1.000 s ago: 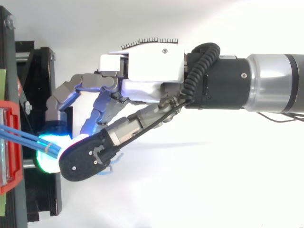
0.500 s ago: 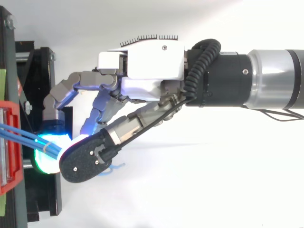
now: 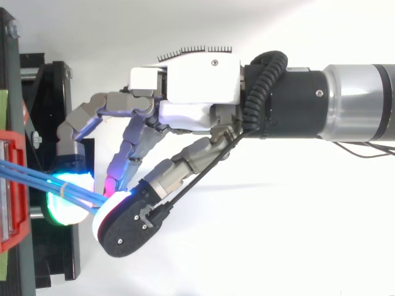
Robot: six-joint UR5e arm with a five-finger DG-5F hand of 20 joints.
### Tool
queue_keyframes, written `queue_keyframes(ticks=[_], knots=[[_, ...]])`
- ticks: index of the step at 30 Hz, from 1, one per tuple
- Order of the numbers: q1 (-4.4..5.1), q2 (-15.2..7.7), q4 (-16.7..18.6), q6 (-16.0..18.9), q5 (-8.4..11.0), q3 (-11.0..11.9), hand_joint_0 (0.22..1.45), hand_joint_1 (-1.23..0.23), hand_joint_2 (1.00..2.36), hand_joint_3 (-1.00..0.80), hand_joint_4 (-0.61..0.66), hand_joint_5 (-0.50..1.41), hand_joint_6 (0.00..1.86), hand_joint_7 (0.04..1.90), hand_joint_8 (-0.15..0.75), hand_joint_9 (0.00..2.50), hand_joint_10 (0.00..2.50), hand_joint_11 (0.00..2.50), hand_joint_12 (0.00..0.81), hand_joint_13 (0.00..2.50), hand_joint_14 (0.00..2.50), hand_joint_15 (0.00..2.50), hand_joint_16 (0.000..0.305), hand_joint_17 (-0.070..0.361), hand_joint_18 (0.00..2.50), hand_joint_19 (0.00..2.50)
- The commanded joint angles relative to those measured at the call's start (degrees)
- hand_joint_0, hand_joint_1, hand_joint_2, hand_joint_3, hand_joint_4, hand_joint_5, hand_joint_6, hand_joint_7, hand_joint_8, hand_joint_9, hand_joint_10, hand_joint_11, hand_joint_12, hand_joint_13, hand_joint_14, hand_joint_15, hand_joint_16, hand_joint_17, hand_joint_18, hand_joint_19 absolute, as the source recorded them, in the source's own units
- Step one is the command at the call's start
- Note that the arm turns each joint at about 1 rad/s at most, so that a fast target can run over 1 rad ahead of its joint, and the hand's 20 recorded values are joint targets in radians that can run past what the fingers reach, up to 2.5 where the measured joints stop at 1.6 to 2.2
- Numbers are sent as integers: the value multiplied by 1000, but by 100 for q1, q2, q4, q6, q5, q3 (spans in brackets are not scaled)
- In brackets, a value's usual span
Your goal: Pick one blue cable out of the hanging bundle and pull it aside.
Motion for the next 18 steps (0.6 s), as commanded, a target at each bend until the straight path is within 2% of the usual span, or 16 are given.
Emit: queue_keyframes(ticks=[1, 3, 4, 5, 7, 9, 11, 13, 15, 18], knots=[[5, 0, -18, 0, -1, -2, 454, -832, 1000, -500, -224, -64, 869, 944, 209, 1178, 20, 558, 229, 1009, 21, 518, 44, 100, 741, 399], [-4, 0, -18, 0, -1, -2, 420, -726, 1000, -500, -210, -61, 844, 945, 223, 1190, 20, 550, 247, 1028, 20, 497, 48, 108, 771, 391], [-4, 0, -18, 0, -1, -2, 430, -611, 1000, -500, -190, -61, 818, 911, 225, 1195, 18, 541, 247, 1031, 19, 496, 48, 109, 773, 401], [-4, 0, -18, -9, -1, -2, 435, -589, 1000, -500, -173, -61, 812, 890, 223, 1194, 20, 535, 244, 1030, 21, 499, 48, 108, 771, 404], [5, 0, -18, -9, -1, -2, 447, -511, 1000, -500, -112, -55, 750, 975, 232, 1183, 18, 512, 248, 1027, 20, 503, 49, 110, 773, 420], [-4, 0, -18, -9, -1, -2, 489, -501, 1000, -500, -122, -58, 744, 995, 222, 1167, 19, 518, 239, 1014, 21, 517, 45, 102, 744, 441], [-4, 0, -27, -9, -1, -2, 550, -555, 1000, -500, -140, -62, 747, 1041, 213, 1144, 21, 534, 228, 997, 22, 529, 42, 94, 710, 457], [5, 0, -44, -9, -1, -2, 574, -624, 1002, -481, -144, -89, 810, 1002, 219, 1115, 20, 558, 229, 978, 24, 533, 41, 93, 701, 461], [5, 0, -62, 0, -1, -2, 585, -703, 1014, -322, -137, -103, 837, 1101, 217, 1077, 20, 567, 232, 972, 22, 537, 41, 93, 698, 458], [5, 0, -80, 0, -1, -2, 615, -790, 1019, -215, -129, -126, 925, 937, 231, 1072, 21, 587, 234, 968, 23, 540, 41, 93, 699, 450]])
